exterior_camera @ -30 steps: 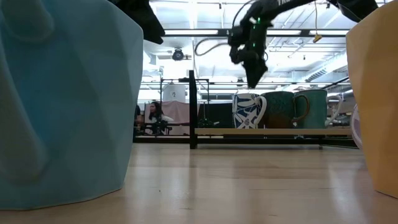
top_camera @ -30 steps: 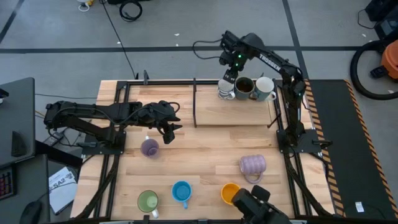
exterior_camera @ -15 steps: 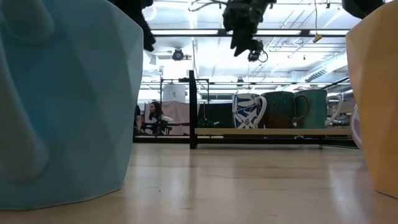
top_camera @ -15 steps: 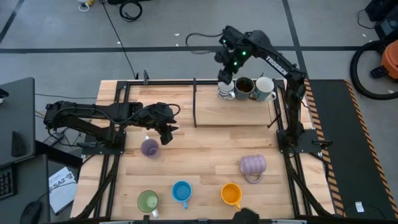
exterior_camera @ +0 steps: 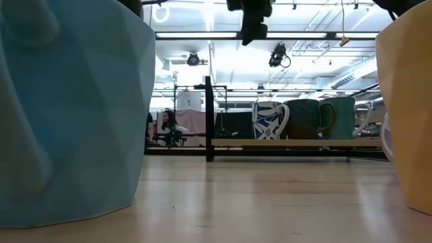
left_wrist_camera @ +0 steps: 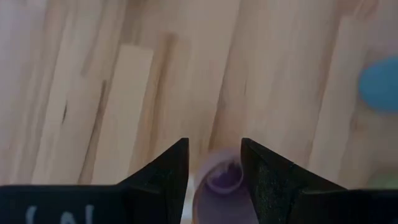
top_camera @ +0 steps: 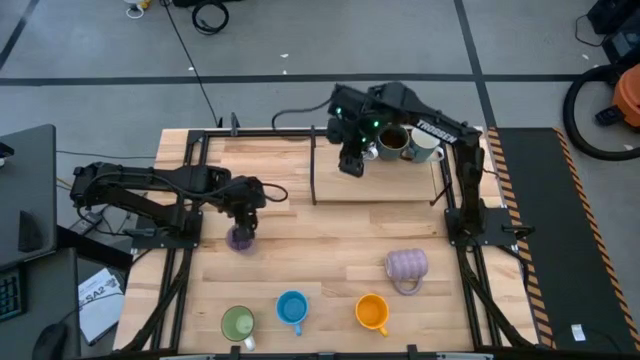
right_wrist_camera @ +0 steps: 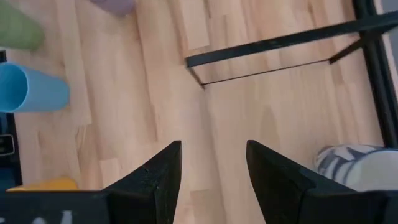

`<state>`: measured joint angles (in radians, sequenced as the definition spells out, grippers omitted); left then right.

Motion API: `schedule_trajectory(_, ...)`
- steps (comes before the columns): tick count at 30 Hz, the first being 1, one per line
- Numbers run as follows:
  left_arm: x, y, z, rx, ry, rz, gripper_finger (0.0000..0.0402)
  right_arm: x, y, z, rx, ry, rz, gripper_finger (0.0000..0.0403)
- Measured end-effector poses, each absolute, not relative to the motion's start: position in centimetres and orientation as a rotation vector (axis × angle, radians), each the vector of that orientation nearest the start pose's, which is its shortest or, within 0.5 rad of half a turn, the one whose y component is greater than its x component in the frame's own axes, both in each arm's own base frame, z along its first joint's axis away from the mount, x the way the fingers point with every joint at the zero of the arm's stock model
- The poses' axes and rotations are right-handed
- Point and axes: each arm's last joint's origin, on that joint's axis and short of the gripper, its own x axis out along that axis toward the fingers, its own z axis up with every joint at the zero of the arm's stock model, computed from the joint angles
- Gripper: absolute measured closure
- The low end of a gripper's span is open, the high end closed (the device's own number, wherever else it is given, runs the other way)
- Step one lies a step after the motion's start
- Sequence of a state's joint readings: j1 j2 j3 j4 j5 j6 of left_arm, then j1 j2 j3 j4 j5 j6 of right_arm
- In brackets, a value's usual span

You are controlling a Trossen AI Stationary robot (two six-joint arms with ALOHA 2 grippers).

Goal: Place coffee mugs
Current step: Put the purple mug on the shelf

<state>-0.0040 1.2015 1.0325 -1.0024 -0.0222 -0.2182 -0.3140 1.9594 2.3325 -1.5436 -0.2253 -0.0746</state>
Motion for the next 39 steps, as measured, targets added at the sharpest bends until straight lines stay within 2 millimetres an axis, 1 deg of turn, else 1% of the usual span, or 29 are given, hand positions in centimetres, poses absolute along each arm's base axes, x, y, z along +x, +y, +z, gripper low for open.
schedule_trajectory(5,20.9,0.0,27.7,-0.089,1.226,0.091,0.0248,35.7,-7.7,40.5,0.181,1.139,-0.034,0.0218)
schedule_trajectory(11,20.7,0.0,27.3,-0.001,1.268,0.052,0.0248,36.5,-5.1,40.6,0.117,1.111,0.005,0.0218)
schedule_trajectory(15,20.7,0.0,25.9,0.024,1.282,0.034,0.0248,36.6,-4.1,40.6,0.099,1.112,0.028,0.0218)
schedule_trajectory(19,20.1,0.0,24.3,0.027,1.337,0.033,0.0248,36.7,-3.6,40.6,0.090,1.112,0.039,0.0218)
schedule_trajectory(23,19.8,0.0,22.9,0.027,1.365,0.032,0.0248,36.7,-3.5,40.6,0.088,1.108,0.041,0.0218)
schedule_trajectory(28,19.7,0.0,21.6,0.018,1.355,0.040,0.0248,36.8,-3.5,40.7,0.087,1.096,0.040,0.0218)
schedule_trajectory(31,19.8,0.0,21.4,-0.006,1.341,0.058,0.0252,36.8,-3.6,40.7,0.087,1.094,0.040,0.0218)
schedule_trajectory(35,19.8,0.0,21.4,-0.095,1.335,0.126,0.0279,36.8,-3.6,40.7,0.086,1.094,0.040,0.0218)
schedule_trajectory(39,19.8,0.0,21.4,-0.197,1.324,0.208,0.0323,36.8,-3.6,40.7,0.086,1.094,0.040,0.0218)
